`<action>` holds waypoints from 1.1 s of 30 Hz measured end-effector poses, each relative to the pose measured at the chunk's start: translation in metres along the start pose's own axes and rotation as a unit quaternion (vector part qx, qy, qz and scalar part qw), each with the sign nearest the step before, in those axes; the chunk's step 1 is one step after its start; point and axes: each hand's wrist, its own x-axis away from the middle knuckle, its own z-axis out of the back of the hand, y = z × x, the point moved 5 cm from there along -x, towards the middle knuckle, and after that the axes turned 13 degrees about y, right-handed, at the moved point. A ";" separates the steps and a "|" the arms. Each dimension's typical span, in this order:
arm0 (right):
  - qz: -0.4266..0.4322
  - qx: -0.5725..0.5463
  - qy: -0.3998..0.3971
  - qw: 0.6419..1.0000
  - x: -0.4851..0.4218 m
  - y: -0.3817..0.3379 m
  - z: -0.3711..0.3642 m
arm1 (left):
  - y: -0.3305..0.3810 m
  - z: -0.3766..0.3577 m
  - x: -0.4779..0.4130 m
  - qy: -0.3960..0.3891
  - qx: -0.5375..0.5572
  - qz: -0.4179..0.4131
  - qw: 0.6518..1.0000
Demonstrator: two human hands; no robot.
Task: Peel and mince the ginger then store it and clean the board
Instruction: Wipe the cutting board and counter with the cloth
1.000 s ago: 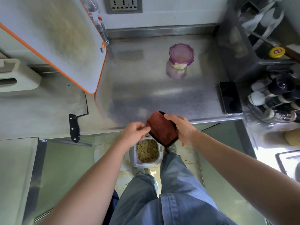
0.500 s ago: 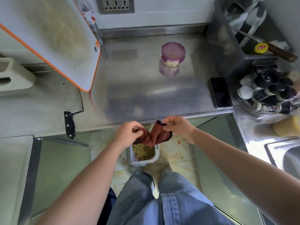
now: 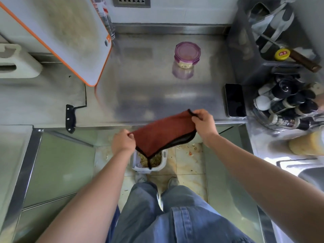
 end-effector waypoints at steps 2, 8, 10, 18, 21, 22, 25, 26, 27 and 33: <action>-0.017 -0.028 -0.008 0.999 -0.002 -0.003 0.007 | -0.015 -0.002 0.000 -0.028 -0.004 0.037 0.999; 0.004 -0.014 -0.191 0.981 0.045 -0.022 -0.027 | 0.008 -0.028 0.037 -0.175 0.158 0.138 0.962; 0.024 -0.015 -0.234 0.972 0.063 -0.029 -0.034 | 0.018 -0.037 0.055 -0.222 0.224 0.213 0.924; -0.012 -0.130 -0.317 0.939 0.075 -0.046 -0.023 | 0.057 -0.042 0.083 -0.341 0.554 0.321 0.688; -0.018 -0.113 -0.275 0.955 0.061 -0.034 -0.010 | 0.059 -0.039 0.075 -0.323 0.521 0.231 0.755; -0.023 -0.116 -0.273 0.955 0.059 -0.031 -0.008 | 0.060 -0.039 0.074 -0.313 0.505 0.216 0.775; -0.009 -0.110 -0.231 0.967 0.050 -0.028 0.000 | 0.062 -0.037 0.068 -0.245 0.492 0.204 0.810; -0.001 -0.093 -0.200 0.975 0.044 -0.026 0.003 | 0.063 -0.035 0.066 -0.221 0.488 0.197 0.821; 0.000 -0.072 -0.167 0.983 0.039 -0.023 0.006 | 0.064 -0.036 0.063 -0.211 0.480 0.187 0.831; -0.223 -0.049 -0.260 0.938 0.055 0.015 -0.009 | 0.086 -0.040 0.070 -0.296 0.457 0.165 0.822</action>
